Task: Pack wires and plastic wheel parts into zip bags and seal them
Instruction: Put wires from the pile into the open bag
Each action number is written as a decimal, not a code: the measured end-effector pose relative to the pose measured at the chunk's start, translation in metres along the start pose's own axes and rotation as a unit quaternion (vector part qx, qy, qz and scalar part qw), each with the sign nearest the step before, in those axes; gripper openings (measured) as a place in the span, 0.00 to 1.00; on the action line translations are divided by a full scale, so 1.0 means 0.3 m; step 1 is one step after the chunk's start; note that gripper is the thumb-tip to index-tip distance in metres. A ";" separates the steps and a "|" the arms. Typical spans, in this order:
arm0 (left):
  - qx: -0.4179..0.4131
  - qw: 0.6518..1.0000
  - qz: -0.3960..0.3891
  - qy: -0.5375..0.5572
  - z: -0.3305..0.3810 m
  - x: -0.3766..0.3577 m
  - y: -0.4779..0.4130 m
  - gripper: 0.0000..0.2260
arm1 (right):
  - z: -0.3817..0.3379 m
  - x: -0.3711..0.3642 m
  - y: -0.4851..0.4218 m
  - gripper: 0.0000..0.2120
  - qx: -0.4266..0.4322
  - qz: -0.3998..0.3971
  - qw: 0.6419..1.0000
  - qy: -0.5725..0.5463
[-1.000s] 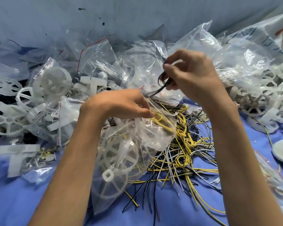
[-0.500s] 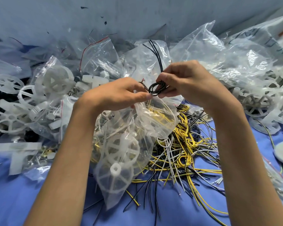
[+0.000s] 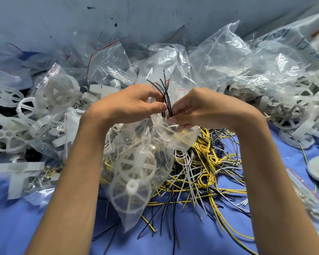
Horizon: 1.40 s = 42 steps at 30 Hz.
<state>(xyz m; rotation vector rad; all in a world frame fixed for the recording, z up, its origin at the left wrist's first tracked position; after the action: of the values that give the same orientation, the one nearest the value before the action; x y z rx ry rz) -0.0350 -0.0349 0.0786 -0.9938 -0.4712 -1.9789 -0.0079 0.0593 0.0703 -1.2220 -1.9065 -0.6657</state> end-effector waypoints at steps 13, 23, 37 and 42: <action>-0.011 0.999 -0.022 -0.026 0.018 -0.006 0.014 0.11 | 0.049 0.018 -0.002 0.12 -0.057 0.051 0.993 -0.090; 0.013 1.000 -0.005 -0.006 0.009 0.000 0.014 0.16 | 0.026 0.085 -0.007 0.08 -0.052 0.172 0.970 -0.161; -0.011 1.000 0.013 0.008 0.035 0.019 0.030 0.18 | 0.021 -0.032 -0.012 0.07 -0.045 -0.022 0.998 0.049; -0.030 0.998 0.044 0.033 0.059 0.044 0.032 0.17 | -0.067 -0.057 -0.016 0.11 0.050 -0.034 0.998 -0.004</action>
<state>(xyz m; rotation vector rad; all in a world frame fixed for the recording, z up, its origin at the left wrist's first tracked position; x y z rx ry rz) -0.0232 -0.0359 0.0995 -0.9665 -0.3276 -1.9497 -0.0014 0.0335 0.0677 -1.1025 -1.9723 -0.5943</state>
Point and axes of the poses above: each hand's wrist, its own y-axis away from the middle knuckle, its own x-axis out of the back of the hand, z = x × y, the point moved 9 cm from there along -y, towards the middle knuckle, and after that the axes turned 4 degrees about x, right-handed, at the moved point
